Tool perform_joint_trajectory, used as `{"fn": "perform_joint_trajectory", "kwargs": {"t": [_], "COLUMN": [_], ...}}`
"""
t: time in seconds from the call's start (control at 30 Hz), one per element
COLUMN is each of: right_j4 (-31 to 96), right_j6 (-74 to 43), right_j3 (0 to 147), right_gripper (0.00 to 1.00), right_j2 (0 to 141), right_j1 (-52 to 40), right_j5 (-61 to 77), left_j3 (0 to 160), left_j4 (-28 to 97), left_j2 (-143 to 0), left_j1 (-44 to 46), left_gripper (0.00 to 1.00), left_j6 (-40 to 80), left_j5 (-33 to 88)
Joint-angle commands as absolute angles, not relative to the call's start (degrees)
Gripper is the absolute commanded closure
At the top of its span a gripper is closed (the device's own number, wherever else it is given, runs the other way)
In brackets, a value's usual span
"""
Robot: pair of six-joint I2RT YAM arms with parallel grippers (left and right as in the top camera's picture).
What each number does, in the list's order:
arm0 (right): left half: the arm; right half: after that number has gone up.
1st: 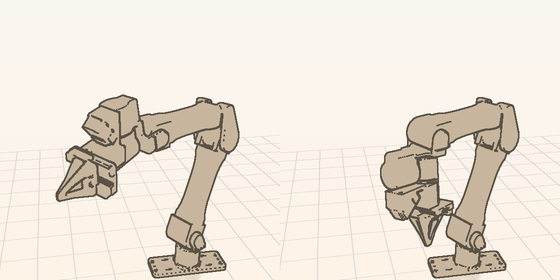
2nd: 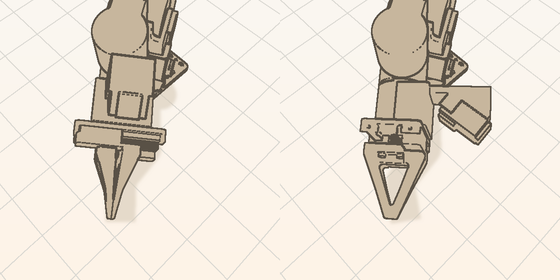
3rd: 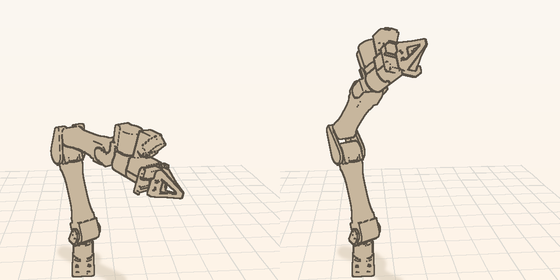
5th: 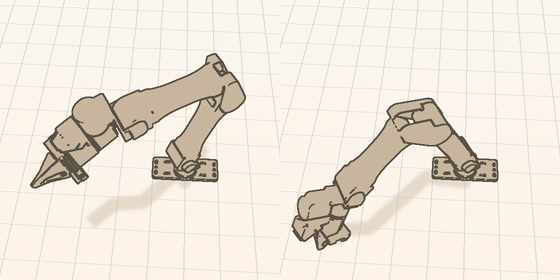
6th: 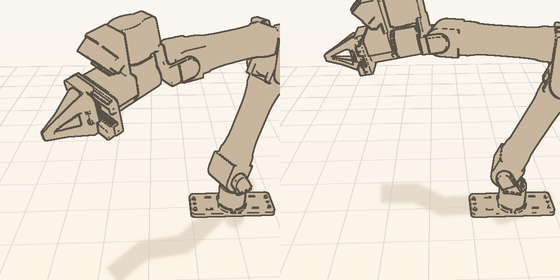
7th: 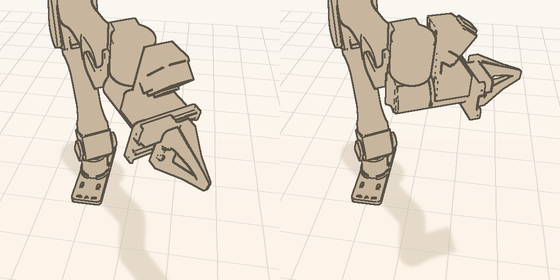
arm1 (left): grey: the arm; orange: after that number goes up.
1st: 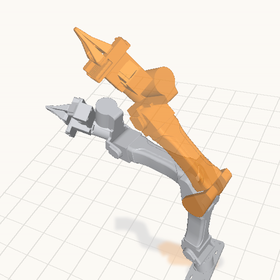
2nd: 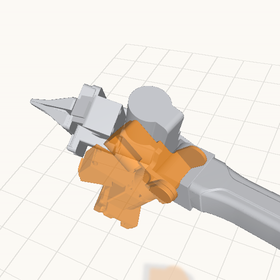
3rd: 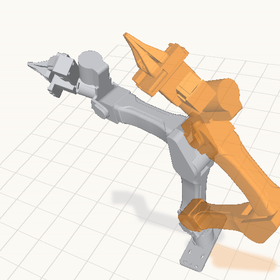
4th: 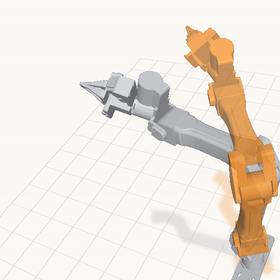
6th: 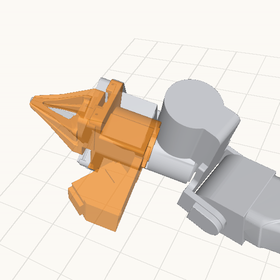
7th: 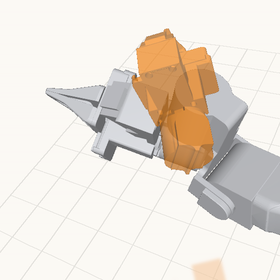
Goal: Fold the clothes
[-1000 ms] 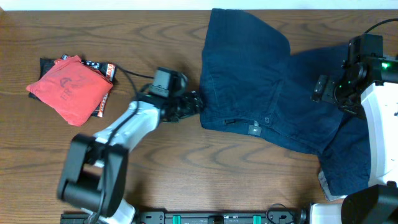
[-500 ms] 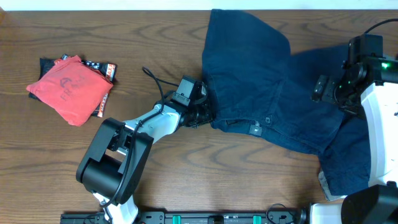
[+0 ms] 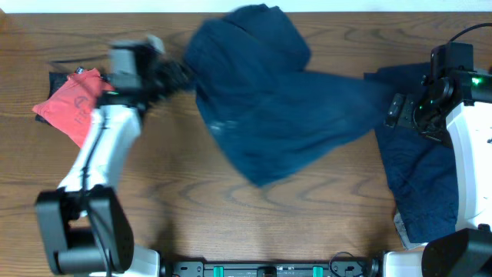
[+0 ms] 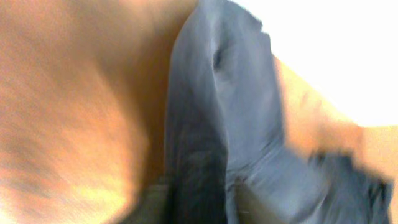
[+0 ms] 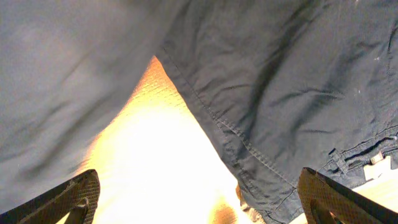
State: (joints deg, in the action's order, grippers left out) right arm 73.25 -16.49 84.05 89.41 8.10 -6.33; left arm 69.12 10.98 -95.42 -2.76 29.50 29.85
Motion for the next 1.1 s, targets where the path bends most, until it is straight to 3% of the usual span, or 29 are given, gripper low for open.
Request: {"fn": "perform_joint_trajectory", "kwargs": {"t": [0.0,0.33,0.5,0.6,0.8,1.07], "right_j4": [73.23,73.25,73.08,73.03,73.06,72.93], "right_j6": [-15.81,-15.81,-15.81,-15.81,-15.81,-15.79], "right_j3": [84.68,84.68,84.68,84.68,84.68,84.68], "right_gripper": [0.01,0.01,0.01,0.01,0.01,0.01], "right_j2": [89.25,89.25,89.25,89.25,89.25,89.25], "right_j1": [8.62,8.62,8.62,8.62,8.62,8.62], "right_j5": [-7.25,-7.05,-7.05,-7.05,-7.05,-5.67], "left_j3": [70.43,68.47,66.5,63.88,54.83,44.27], "left_j4": [15.44,53.12,63.35,62.04,54.3,31.7], "left_j2": [-94.7,-94.72,-94.67,-93.58,-88.05,-87.37], "left_j1": [-4.38,3.53,8.56,11.6,19.16,28.4], "left_gripper": [0.02,0.02,0.02,0.02,0.02,0.02], "left_j6": [28.29,22.81,30.98,39.46,68.12,83.77], "left_j5": [35.7,33.39,24.73,23.97,18.28,17.96]}}
